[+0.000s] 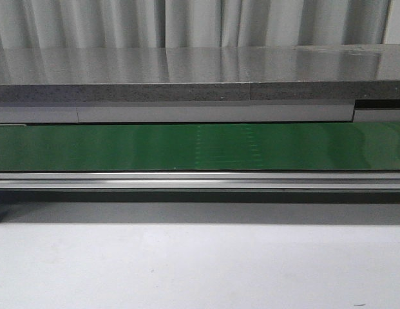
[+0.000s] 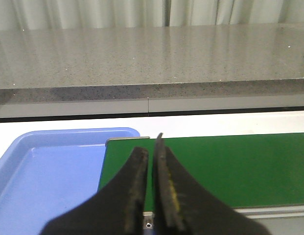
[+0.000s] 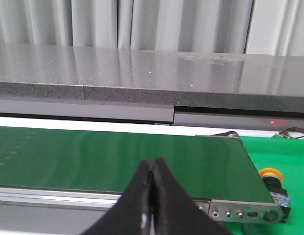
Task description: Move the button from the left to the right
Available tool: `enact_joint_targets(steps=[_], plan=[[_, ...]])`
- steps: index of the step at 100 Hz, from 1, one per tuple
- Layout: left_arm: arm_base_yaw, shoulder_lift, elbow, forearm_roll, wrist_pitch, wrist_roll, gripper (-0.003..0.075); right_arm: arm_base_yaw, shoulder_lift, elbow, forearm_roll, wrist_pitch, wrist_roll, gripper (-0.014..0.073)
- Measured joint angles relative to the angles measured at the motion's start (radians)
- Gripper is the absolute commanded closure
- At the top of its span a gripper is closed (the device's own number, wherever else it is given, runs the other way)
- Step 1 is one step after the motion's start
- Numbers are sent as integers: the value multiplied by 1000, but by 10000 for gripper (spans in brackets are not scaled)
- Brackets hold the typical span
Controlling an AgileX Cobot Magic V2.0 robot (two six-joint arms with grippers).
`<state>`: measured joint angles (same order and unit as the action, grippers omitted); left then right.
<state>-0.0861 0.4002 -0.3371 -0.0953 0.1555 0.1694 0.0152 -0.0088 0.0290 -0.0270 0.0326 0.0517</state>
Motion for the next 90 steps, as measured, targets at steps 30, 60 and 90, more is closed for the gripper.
enact_joint_targets(steps=[30,60,90], plan=[[0,0,0,0,0,0,715,0,0,0,0,0,0,661],[0,0,0,0,0,0,715,0,0,0,0,0,1,661],[0,0,9,0,-21,0,715,0,0,0,0,-1,1,661]])
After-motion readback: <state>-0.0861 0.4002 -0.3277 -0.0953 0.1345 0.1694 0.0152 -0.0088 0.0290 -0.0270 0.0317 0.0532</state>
